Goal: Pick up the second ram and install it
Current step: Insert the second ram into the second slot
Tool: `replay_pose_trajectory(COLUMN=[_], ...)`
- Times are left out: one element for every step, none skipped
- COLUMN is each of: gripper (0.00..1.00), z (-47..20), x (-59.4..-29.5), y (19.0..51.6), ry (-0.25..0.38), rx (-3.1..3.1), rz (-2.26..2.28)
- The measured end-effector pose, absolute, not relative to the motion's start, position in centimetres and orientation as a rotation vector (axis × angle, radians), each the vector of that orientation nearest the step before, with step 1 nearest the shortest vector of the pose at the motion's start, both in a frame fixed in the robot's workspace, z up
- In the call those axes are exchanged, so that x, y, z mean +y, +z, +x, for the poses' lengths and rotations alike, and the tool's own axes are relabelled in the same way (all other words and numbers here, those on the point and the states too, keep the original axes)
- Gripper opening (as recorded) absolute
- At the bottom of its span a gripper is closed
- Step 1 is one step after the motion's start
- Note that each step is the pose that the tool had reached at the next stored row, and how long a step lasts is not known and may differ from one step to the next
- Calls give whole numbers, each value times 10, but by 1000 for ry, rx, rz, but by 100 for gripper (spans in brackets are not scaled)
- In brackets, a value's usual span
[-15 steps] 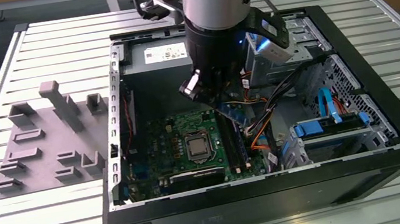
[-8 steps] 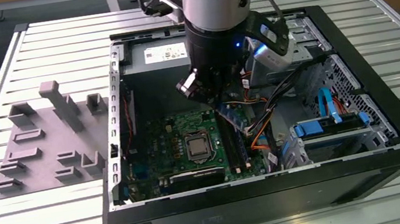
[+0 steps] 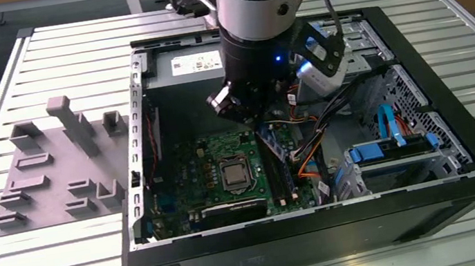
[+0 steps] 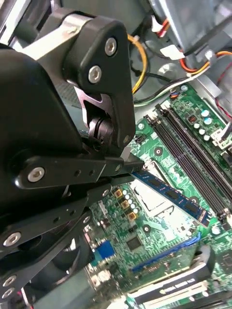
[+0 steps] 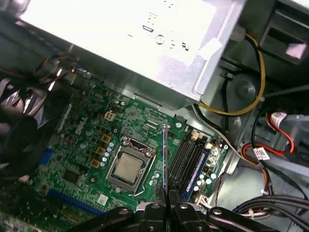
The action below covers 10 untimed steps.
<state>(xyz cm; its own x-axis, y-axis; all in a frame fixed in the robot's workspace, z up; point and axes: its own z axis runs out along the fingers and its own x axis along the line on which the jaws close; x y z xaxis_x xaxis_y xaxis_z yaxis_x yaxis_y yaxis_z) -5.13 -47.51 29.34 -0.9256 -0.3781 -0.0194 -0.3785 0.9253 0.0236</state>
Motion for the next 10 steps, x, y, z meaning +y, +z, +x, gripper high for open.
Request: replay_pose_trajectory(gripper=[14,14,14,14,14,14,14,14,14,14], z=[-51,-51,-51,-51,-51,-51,-51,-51,-51,-51], x=[-475,-475,-475,-475,-475,-475,-475,-475,-475,-475], y=[293,292,291,291,290,289,288,287,286,285], ry=[42,42,41,41,41,41,41,40,40,40], rx=[3073,3078,3083,3087,3091,3095,3098,3101,3104,3106], rz=[-575,-547,-520,-490,-463,-435,-408,-384,-361,-340])
